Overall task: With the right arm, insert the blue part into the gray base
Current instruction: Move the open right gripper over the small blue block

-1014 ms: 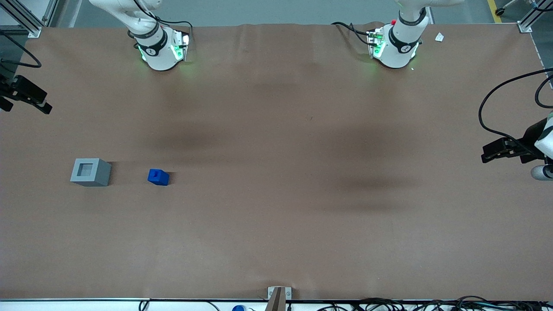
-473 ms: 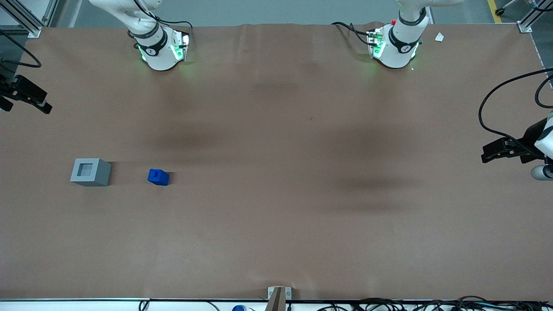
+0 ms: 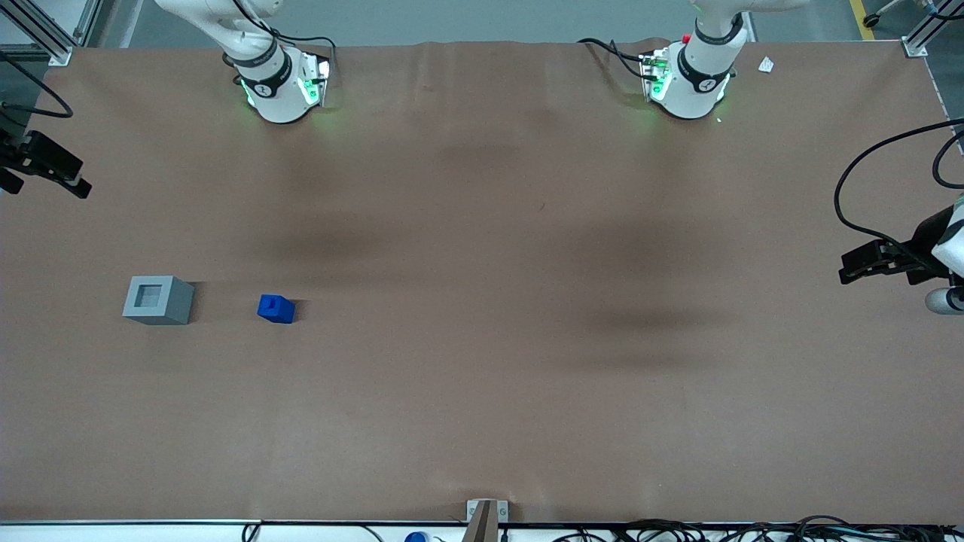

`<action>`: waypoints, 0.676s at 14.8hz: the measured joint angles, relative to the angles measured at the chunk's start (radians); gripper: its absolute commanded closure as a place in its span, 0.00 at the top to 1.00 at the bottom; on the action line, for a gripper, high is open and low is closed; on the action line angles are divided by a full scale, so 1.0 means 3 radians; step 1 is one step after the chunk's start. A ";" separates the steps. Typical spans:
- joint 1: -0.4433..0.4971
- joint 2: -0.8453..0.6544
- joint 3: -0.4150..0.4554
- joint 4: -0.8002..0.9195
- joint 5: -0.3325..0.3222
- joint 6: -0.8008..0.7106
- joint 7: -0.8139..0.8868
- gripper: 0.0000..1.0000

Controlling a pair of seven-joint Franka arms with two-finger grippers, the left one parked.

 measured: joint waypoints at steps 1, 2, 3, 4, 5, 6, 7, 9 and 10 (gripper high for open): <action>0.0001 0.0020 0.0007 -0.0003 0.0002 -0.0011 0.0000 1.00; 0.0002 0.0052 0.0014 -0.0014 0.0003 -0.0016 0.0001 1.00; 0.0005 0.0093 0.0021 -0.0036 0.0005 -0.0016 0.0001 1.00; 0.0013 0.0141 0.0028 -0.0061 0.0008 -0.0011 0.0001 1.00; 0.0032 0.0199 0.0034 -0.0088 0.0011 0.0008 0.0001 1.00; 0.0058 0.0261 0.0039 -0.0114 0.0012 0.0056 0.0001 1.00; 0.0089 0.0321 0.0043 -0.0155 0.0013 0.0139 0.0002 1.00; 0.0131 0.0428 0.0045 -0.0296 0.0013 0.0406 0.0003 1.00; 0.0143 0.0471 0.0045 -0.0393 0.0013 0.0564 0.0003 1.00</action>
